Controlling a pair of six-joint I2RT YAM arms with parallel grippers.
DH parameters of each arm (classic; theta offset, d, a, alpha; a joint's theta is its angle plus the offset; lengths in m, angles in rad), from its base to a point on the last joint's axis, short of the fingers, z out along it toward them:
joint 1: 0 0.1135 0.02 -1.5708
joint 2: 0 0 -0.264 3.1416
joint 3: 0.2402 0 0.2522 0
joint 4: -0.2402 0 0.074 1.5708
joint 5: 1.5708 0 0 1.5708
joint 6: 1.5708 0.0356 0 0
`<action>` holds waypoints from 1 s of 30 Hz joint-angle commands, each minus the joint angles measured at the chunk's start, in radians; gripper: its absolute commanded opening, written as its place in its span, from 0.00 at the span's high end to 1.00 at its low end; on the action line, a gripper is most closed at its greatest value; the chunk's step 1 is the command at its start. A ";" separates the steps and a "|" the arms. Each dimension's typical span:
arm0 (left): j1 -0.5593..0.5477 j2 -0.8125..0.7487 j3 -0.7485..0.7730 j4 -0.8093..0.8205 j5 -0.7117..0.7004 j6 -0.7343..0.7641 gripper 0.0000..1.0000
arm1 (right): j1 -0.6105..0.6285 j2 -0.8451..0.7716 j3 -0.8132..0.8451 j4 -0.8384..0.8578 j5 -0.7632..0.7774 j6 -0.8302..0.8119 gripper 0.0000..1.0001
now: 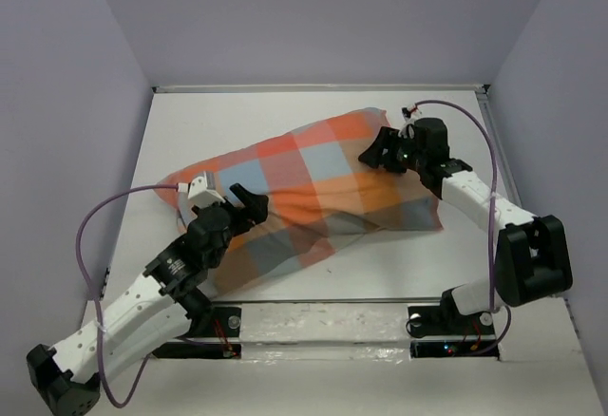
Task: Put the pillow into the pillowcase
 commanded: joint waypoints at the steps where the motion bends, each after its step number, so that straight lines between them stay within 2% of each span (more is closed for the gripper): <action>1: 0.235 0.166 -0.080 0.166 0.124 0.111 0.01 | -0.001 -0.055 -0.080 0.087 0.206 0.049 0.32; 2: 0.285 0.183 -0.094 0.206 0.138 0.134 0.01 | -0.001 -0.072 -0.103 0.092 0.241 0.066 0.35; 3: 0.379 0.214 -0.110 0.247 0.171 0.171 0.01 | -0.001 -0.084 -0.166 0.111 0.258 0.086 0.36; 4: 0.423 0.231 -0.112 0.293 0.198 0.191 0.01 | -0.001 -0.098 -0.167 0.130 0.270 0.106 0.36; 6: 0.484 0.281 -0.099 0.403 0.233 0.222 0.01 | -0.001 -0.130 -0.292 0.174 0.286 0.166 0.36; 9: 0.523 0.398 0.000 0.478 0.296 0.274 0.01 | -0.001 -0.224 -0.383 0.199 0.316 0.190 0.37; 12: 0.523 0.485 0.102 0.489 0.363 0.288 0.01 | -0.001 -0.333 -0.380 0.179 0.375 0.161 0.36; 13: 0.520 0.490 0.110 0.490 0.417 0.277 0.01 | -0.010 -0.342 -0.362 0.156 0.384 0.140 0.33; 15: 0.503 0.450 0.078 0.492 0.437 0.256 0.01 | -0.021 -0.330 -0.299 0.101 0.399 0.086 0.30; 17: 0.491 0.340 0.009 0.428 0.390 0.254 0.01 | -0.021 -0.339 -0.236 0.069 0.392 0.066 0.26; 20: 0.491 0.139 -0.006 0.299 0.296 0.278 0.01 | -0.021 -0.423 -0.196 0.058 0.364 0.051 0.06; 22: 0.489 0.029 0.070 0.241 0.270 0.318 0.01 | -0.021 -0.506 -0.142 -0.003 0.339 0.034 0.00; 24: 0.489 -0.022 0.141 0.226 0.278 0.341 0.01 | -0.021 -0.569 -0.101 -0.045 0.336 0.023 0.00; 28: 0.488 -0.085 0.344 0.226 0.360 0.392 0.01 | -0.021 -0.794 0.000 -0.160 0.332 -0.029 0.00; 30: 0.489 -0.119 0.392 0.226 0.417 0.430 0.01 | -0.021 -0.864 0.083 -0.212 0.335 -0.067 0.00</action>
